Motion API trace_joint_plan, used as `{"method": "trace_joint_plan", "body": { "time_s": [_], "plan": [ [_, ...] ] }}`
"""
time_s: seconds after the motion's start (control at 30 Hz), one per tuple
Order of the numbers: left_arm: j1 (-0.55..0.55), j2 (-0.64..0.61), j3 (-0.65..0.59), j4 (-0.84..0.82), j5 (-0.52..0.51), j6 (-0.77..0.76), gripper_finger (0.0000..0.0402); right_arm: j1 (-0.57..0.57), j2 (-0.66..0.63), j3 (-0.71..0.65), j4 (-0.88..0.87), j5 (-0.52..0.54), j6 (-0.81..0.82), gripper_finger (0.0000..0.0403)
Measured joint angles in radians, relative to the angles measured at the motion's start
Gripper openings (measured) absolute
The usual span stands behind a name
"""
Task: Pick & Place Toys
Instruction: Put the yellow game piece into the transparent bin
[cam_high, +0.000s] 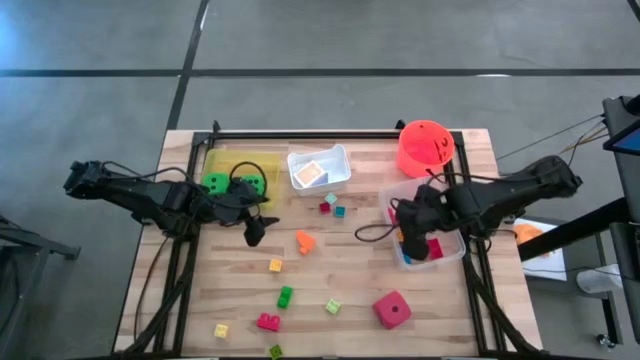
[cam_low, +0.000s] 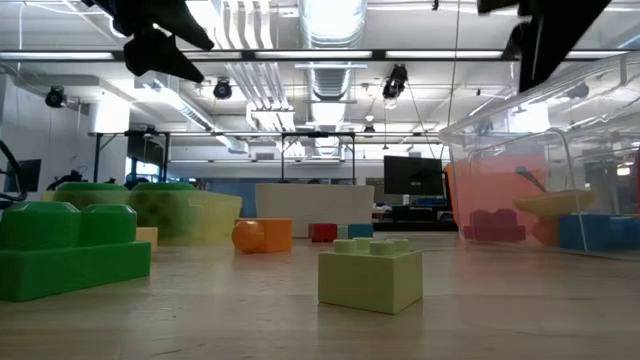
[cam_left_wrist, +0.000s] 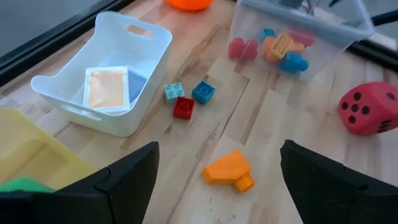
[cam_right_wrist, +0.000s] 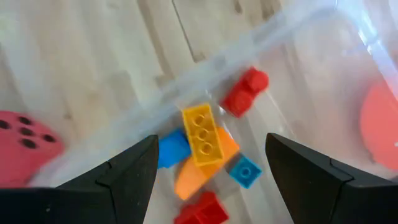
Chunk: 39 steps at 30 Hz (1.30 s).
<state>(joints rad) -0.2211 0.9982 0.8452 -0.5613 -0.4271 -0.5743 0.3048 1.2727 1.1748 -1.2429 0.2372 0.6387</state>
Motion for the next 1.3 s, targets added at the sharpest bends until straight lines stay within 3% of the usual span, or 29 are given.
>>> {"method": "trace_joint_plan", "body": {
  "time_s": [0.2, 0.4, 0.8, 1.1, 1.3],
  "plan": [
    [0.000, 0.000, 0.000, 0.055, -0.010, 0.005, 0.0322, 0.152, 0.074, 0.082, -0.006, 0.043, 0.108, 0.0290],
    [0.000, 0.000, 0.000, 0.065, -0.011, 0.020, 0.0322, 0.276, 0.214, 0.191, -0.019, 0.116, 0.118, 0.0290],
    [0.000, 0.026, 0.000, 0.073, -0.004, 0.056, 0.0322, 0.373, 0.421, 0.492, -0.157, 0.206, 0.167, 0.0290],
    [0.000, 0.117, 0.005, 0.060, 0.290, 0.048, 0.0322, 0.431, 0.438, 0.513, -0.127, 0.316, 0.200, 0.0290],
    [0.000, 0.172, 0.006, -0.056, 0.309, -0.127, 0.0322, 0.437, 0.440, 0.489, -0.127, 0.323, 0.234, 0.0290]
  ]
}}
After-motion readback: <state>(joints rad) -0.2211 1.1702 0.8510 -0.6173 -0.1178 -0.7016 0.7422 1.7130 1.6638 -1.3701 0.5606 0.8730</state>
